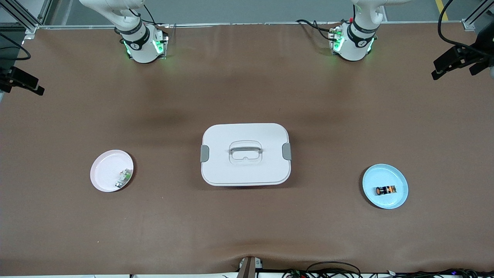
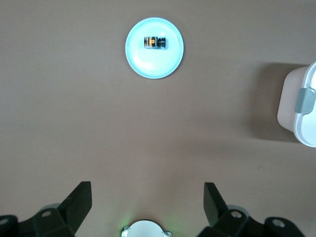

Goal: Transfer orange switch to right arm and place

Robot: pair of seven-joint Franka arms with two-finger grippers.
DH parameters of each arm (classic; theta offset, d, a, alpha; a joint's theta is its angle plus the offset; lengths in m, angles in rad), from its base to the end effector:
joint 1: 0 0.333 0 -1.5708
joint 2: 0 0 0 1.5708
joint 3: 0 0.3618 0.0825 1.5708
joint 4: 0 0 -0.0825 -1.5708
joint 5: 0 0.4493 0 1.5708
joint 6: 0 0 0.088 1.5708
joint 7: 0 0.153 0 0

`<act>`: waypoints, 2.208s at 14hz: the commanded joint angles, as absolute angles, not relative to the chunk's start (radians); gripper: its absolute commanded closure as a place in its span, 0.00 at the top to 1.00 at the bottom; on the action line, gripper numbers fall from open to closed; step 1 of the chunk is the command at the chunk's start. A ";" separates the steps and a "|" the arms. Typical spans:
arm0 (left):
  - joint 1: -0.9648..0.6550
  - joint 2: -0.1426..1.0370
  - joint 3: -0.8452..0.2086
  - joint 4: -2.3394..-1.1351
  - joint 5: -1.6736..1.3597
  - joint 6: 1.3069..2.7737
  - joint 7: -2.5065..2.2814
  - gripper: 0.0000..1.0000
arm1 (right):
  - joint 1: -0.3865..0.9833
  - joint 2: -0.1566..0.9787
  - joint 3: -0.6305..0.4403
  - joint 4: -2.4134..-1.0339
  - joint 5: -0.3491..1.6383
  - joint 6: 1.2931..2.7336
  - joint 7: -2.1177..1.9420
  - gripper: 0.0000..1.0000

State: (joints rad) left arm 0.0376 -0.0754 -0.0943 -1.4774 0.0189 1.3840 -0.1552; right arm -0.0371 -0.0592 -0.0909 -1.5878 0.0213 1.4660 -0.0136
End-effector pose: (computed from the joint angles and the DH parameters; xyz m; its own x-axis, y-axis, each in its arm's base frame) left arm 0.5685 -0.0316 0.7021 0.9947 0.1022 -0.0141 0.1018 -0.9944 -0.0282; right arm 0.5802 -0.0728 0.6421 0.9918 -0.1112 -0.0624 -0.1131 -0.9932 -0.0275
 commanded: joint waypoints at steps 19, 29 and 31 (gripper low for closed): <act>0.106 0.214 -0.094 -1.672 0.046 1.867 -0.129 1.00 | -0.048 -0.049 -0.087 -1.557 0.009 1.448 -0.015 1.00; 0.095 0.527 -0.100 -1.582 0.267 2.043 -0.132 1.00 | -0.048 -0.049 -0.087 -1.557 0.009 1.447 -0.015 1.00; 0.103 0.551 -0.101 -1.574 0.247 2.107 -0.135 1.00 | -0.049 -0.049 -0.087 -1.557 0.011 1.447 -0.015 1.00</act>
State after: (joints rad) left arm 0.1003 0.5165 -0.0983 -1.6112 0.2304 2.0706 -0.1376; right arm -0.0378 -0.0586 -0.0931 -1.5809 0.0212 1.4649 -0.0136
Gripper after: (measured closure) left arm 0.000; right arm 0.000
